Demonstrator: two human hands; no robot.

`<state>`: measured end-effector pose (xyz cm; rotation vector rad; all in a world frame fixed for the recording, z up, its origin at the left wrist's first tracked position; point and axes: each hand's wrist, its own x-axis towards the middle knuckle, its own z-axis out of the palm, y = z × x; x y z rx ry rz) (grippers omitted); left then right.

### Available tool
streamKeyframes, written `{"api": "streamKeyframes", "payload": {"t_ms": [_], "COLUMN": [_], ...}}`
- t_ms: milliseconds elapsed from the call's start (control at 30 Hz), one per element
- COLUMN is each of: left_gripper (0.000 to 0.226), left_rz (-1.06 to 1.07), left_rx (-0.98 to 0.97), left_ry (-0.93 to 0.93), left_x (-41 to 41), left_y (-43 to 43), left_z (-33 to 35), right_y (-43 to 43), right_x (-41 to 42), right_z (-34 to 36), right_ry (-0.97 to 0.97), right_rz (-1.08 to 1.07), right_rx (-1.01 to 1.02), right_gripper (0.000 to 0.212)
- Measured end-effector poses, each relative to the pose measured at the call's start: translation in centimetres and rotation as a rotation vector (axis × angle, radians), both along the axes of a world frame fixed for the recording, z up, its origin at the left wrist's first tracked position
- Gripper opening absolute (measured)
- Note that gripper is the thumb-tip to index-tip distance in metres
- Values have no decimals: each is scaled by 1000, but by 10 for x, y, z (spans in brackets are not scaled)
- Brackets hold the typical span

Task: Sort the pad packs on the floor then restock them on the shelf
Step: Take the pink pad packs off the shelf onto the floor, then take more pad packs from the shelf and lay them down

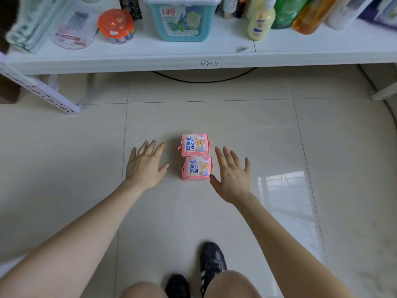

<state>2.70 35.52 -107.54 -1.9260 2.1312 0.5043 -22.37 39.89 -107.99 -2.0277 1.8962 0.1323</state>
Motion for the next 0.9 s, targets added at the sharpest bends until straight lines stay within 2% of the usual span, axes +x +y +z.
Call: {"api": "streamKeyframes", "payload": {"t_ms": [267, 633, 900], "left_gripper": [67, 66, 68], "left_rz": [-109, -114, -147], "left_rx": [-31, -125, -358], "left_ry": [-100, -75, -47], "left_x": [1, 7, 9], "left_y": [18, 3, -6], "left_z": [155, 387, 534], "right_y": [3, -20, -35], "right_x": [5, 17, 29], "right_z": [154, 391, 543], "right_ry": [92, 96, 103], "right_rz": [6, -25, -36], "right_rx": [6, -86, -268], "right_gripper": [78, 74, 73]}}
